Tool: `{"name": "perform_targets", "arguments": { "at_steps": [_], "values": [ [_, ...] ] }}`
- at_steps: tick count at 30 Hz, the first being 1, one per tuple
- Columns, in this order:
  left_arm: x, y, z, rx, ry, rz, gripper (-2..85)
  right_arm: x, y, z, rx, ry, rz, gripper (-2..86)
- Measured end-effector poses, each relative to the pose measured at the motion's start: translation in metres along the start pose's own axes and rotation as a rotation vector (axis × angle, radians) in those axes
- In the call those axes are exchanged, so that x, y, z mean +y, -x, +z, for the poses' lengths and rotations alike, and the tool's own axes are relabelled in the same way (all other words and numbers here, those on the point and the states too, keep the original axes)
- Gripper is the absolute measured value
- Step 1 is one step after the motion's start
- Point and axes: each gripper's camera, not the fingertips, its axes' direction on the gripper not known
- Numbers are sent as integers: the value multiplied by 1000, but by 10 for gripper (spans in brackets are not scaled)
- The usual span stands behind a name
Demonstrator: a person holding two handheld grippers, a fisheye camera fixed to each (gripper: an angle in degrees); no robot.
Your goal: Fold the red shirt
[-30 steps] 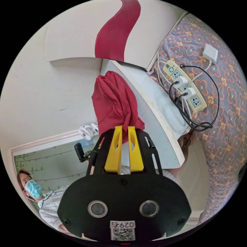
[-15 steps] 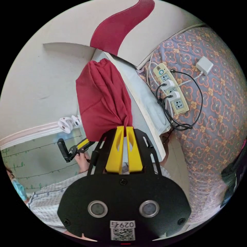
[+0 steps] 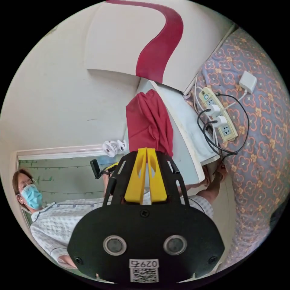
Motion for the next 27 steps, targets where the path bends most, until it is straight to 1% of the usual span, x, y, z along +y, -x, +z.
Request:
{"name": "perform_targets", "arguments": {
  "at_steps": [1,2,3,5,6,8,10,11,12,13,15,17,19,20,22,23,24,25,26,27],
  "values": [
    [-12,0,11,11,45,13,-10,-5,2,12,1,44,-13,-4],
    [-32,-3,36,19,143,48,-10,-13,4,36,32,129,-31,-4],
    [-47,-7,61,-38,241,61,-10,-18,2,56,155,204,-13,-4],
    [-61,-14,93,-169,357,87,-10,-18,-5,75,351,285,-28,-4],
    [-66,-19,101,-202,362,107,-10,-16,-10,74,303,261,-28,-4],
    [-73,-19,104,-207,372,102,-10,-12,-20,69,218,216,17,-4],
    [-75,-11,100,-157,362,76,-10,-7,-26,68,148,198,30,-4],
    [-75,-5,93,-90,342,47,-10,-5,-29,67,107,196,47,-4],
    [-74,0,80,-24,286,34,-10,-1,-28,63,80,181,51,-4],
    [-72,2,73,1,250,27,-10,1,-25,61,75,165,38,-4],
    [-66,14,53,77,139,-31,-10,12,-5,49,55,69,-22,-4],
    [-65,25,54,118,110,-62,-10,13,9,48,-3,5,-66,-4],
    [-70,36,74,104,173,-93,-10,5,19,60,-50,7,-90,-5],
    [-74,43,96,27,257,-124,-10,-3,24,77,-48,50,-106,-5],
    [-80,50,110,101,248,-150,-10,-15,26,108,61,159,-112,-5],
    [-86,51,112,109,270,-159,-10,-18,21,127,252,226,-90,-5],
    [-90,46,114,73,300,-128,-10,-19,16,137,293,256,-109,-5],
    [-92,44,114,48,303,-105,-10,-19,12,135,259,240,-78,-5],
    [-91,39,112,14,293,-80,-10,-17,4,131,193,203,13,-5],
    [-87,38,109,-3,274,-75,-9,-12,3,128,187,179,49,-5]
  ]
}}
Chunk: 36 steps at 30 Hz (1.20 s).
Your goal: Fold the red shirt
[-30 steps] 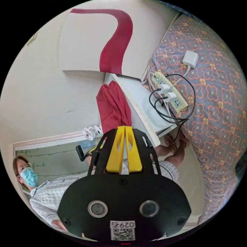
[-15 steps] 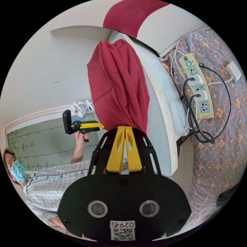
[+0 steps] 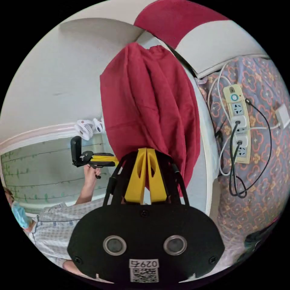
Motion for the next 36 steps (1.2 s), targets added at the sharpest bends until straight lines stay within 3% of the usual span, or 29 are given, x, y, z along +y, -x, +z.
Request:
{"name": "perform_targets", "arguments": {
  "at_steps": [7,10,12,14,20,22,28,30,32,34,36],
  "values": [
    [68,37,-19,15,-219,-186,-5,40,80,10,249,-15,-292,-4],
    [72,61,-17,251,-280,-159,29,42,116,46,354,53,-429,-5],
    [59,75,-7,387,-245,-155,114,39,120,75,442,120,-404,-5],
    [52,76,-2,381,-217,-137,154,43,113,78,412,109,-362,-5],
    [44,69,19,364,-134,-68,169,99,99,64,475,69,-258,-4],
    [43,69,28,416,-118,-43,163,124,89,59,451,49,-189,-4],
    [50,59,56,495,-26,18,146,205,39,42,74,59,-7,0],
    [58,61,62,529,11,25,141,262,32,4,-45,-122,-118,6],
    [61,64,66,551,25,26,138,317,14,-33,-78,-335,-86,16],
    [62,64,65,535,1,28,134,378,-17,-65,-98,-556,42,51],
    [60,59,64,507,-21,26,130,442,-66,-83,-127,-687,286,172]
  ]
}}
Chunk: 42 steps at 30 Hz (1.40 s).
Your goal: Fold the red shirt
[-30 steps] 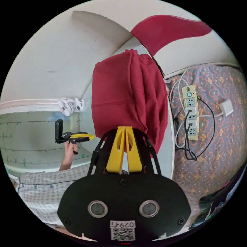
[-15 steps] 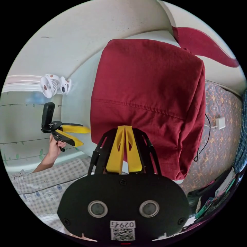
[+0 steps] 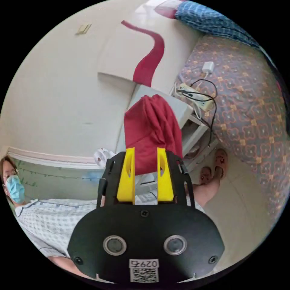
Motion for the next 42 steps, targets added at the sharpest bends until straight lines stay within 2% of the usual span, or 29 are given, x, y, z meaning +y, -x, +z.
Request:
{"name": "perform_targets", "arguments": {
  "at_steps": [2,8,9,10,11,12,17,19,23,28,30,34,38,40,42],
  "values": [
    [-5,-3,6,17,9,0,131,7,-34,-13,-29,42,115,249],
    [-29,-19,34,20,77,-2,119,-3,-68,16,-99,294,142,256],
    [-32,-24,39,-7,82,-9,112,-5,-69,17,-172,284,129,246],
    [-32,-27,41,-24,82,-17,106,-5,-69,14,-211,263,122,194],
    [-33,-32,45,-59,84,-36,93,-3,-70,5,-277,230,121,88],
    [-32,-38,50,-79,87,-42,77,-1,-72,-6,-280,233,164,57],
    [-17,-70,83,-140,228,-66,63,20,-56,-65,-113,474,74,14],
    [-10,-87,100,-113,293,-43,63,31,-54,-97,-99,501,58,9],
    [-22,-151,131,-116,368,14,60,36,-46,-184,-243,396,62,3],
    [-88,-255,155,-115,363,252,55,-4,-3,-291,-333,229,-95,3],
    [-136,-301,166,-79,343,379,54,-41,19,-342,-286,186,-199,2],
    [-209,-358,180,-9,279,479,53,-98,51,-410,-240,99,-313,2],
    [-257,-425,195,-80,196,604,53,-128,89,-479,-147,-14,-443,5],
    [-272,-437,207,-134,175,602,53,-132,86,-498,-113,-49,-404,8],
    [-294,-432,236,-194,197,553,53,-138,59,-507,-68,-60,-258,17]
  ]
}}
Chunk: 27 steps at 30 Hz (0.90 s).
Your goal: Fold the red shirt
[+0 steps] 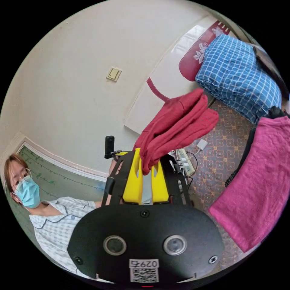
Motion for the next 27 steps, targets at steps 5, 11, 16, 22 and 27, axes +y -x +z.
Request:
{"name": "perform_targets", "arguments": {
  "at_steps": [5,11,16,22,27],
  "values": [
    [-8,63,77,-13,237,-237,33,26,-71,6,110,237,273,52],
    [61,64,86,18,271,-254,-8,87,-28,-66,127,198,103,25],
    [113,60,80,-31,348,-332,-10,96,33,-131,556,105,10,56],
    [148,56,74,205,180,-385,-10,88,72,-92,956,343,-188,152],
    [171,50,58,440,13,-370,-10,87,74,-51,1296,434,-384,107]
  ]
}}
